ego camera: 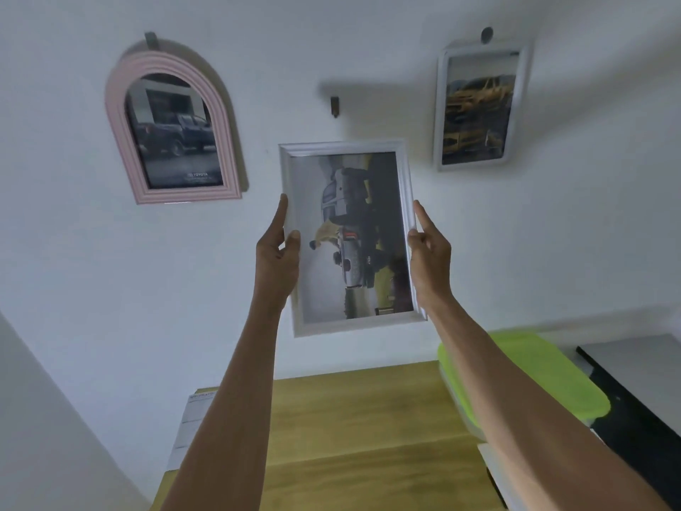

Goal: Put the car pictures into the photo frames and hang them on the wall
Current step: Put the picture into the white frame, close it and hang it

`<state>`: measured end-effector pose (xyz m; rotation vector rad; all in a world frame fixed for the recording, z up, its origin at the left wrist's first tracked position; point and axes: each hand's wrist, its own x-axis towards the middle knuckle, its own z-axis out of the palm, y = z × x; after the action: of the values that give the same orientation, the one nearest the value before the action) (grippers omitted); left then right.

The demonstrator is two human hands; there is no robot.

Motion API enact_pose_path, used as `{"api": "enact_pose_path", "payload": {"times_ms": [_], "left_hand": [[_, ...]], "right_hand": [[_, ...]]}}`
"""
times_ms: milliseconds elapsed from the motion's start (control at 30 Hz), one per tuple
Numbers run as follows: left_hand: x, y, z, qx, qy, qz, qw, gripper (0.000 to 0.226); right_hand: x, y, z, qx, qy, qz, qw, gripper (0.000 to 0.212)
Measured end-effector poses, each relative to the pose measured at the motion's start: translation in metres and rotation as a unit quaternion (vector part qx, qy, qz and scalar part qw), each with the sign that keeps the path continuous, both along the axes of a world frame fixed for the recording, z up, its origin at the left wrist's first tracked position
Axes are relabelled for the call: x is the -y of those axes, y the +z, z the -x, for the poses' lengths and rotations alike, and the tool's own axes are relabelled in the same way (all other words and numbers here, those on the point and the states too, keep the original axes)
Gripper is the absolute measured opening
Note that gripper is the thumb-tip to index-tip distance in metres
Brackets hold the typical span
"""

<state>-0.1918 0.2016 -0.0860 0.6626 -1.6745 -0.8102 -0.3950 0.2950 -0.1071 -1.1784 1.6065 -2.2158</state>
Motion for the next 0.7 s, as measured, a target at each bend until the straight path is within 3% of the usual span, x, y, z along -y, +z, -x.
{"api": "enact_pose_path", "payload": {"times_ms": [333, 700], "left_hand": [[0.066, 0.048, 0.031, -0.066, 0.004, 0.027, 0.997, 0.062], [0.111, 0.019, 0.048, -0.053, 0.027, 0.030, 0.998, 0.062]], "right_hand": [[0.060, 0.059, 0.029, -0.017, 0.008, 0.049, 0.999, 0.042], [0.102, 0.027, 0.045, -0.015, 0.004, 0.063, 0.998, 0.042]]}}
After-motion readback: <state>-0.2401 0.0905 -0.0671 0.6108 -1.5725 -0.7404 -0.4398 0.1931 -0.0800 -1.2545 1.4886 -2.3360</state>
